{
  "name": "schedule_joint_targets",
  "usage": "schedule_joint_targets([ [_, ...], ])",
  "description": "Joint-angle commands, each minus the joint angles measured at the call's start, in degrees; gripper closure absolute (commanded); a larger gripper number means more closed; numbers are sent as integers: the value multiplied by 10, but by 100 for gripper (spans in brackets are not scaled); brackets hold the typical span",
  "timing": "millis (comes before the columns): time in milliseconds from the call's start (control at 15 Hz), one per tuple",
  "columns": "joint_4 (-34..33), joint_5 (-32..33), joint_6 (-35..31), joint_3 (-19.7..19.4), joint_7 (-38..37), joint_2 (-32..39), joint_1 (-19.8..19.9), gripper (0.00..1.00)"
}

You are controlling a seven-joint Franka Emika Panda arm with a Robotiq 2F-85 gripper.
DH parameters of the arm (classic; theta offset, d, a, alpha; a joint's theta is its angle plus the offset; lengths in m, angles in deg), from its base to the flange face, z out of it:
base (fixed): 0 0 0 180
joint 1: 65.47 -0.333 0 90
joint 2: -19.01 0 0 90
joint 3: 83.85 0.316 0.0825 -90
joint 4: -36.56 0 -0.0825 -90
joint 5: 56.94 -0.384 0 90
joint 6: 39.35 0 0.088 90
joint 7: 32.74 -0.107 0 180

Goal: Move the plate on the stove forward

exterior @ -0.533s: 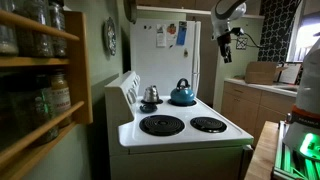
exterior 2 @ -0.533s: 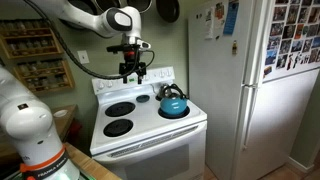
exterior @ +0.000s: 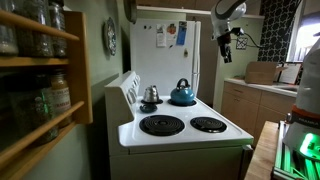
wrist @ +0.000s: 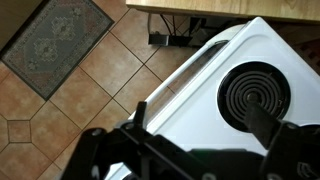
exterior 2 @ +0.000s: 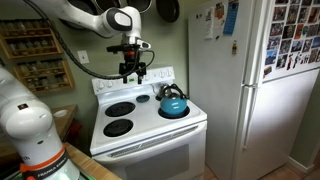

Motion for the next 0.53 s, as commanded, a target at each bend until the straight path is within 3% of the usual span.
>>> schedule_joint_targets([
  [0,-1,0,1,-1,0,0,-1,0],
  [333,-1,0,1,-1,0,0,-1,0],
  [467,-8,1,-4,15,39,10,-27,0],
])
